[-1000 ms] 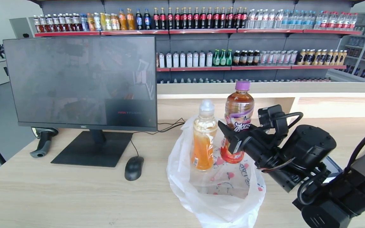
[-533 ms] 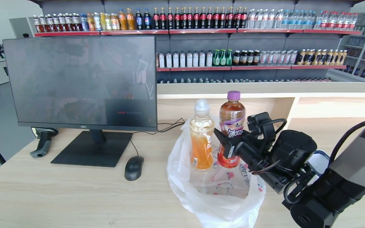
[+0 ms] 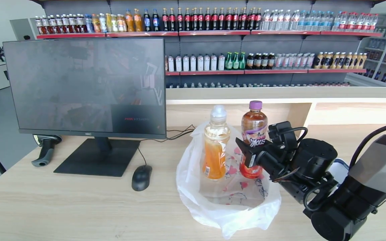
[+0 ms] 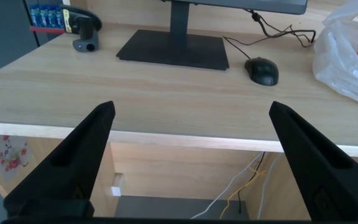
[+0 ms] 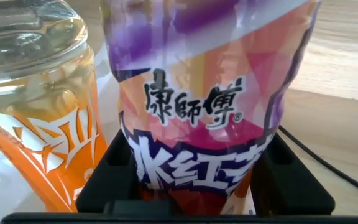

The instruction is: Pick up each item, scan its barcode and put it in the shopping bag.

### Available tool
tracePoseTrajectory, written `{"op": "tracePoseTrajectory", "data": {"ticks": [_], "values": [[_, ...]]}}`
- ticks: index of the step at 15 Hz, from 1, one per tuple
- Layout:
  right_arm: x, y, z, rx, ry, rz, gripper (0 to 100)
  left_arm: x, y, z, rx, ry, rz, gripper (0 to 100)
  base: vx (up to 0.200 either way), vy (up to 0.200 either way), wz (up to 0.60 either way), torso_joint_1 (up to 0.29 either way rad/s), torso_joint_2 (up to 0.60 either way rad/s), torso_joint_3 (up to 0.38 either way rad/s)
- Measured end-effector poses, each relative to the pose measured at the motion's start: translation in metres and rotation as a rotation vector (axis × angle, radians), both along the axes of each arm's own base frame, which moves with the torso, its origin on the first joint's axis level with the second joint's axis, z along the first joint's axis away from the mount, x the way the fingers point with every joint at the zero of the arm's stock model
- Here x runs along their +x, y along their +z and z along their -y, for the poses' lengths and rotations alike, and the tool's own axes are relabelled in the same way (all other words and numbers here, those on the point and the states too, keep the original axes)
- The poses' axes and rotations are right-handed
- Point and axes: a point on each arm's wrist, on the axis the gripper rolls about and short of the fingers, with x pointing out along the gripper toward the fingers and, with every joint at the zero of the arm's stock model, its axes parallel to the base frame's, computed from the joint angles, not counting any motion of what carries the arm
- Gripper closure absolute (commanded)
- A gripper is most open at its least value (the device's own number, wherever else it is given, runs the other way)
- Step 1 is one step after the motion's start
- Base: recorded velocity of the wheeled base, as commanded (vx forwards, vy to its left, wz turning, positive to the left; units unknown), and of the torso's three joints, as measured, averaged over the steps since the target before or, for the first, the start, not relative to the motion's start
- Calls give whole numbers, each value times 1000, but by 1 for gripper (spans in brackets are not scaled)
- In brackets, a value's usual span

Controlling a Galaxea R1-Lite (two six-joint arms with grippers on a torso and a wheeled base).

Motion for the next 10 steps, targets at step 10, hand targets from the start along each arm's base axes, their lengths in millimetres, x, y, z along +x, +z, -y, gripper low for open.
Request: {"op": "tracePoseTrajectory", "data": {"ticks": [10], "values": [[10, -10, -10, -5, 13, -7, 100, 0, 0, 0, 1, -1, 1, 0, 0, 0, 0, 0, 0, 0]]}}
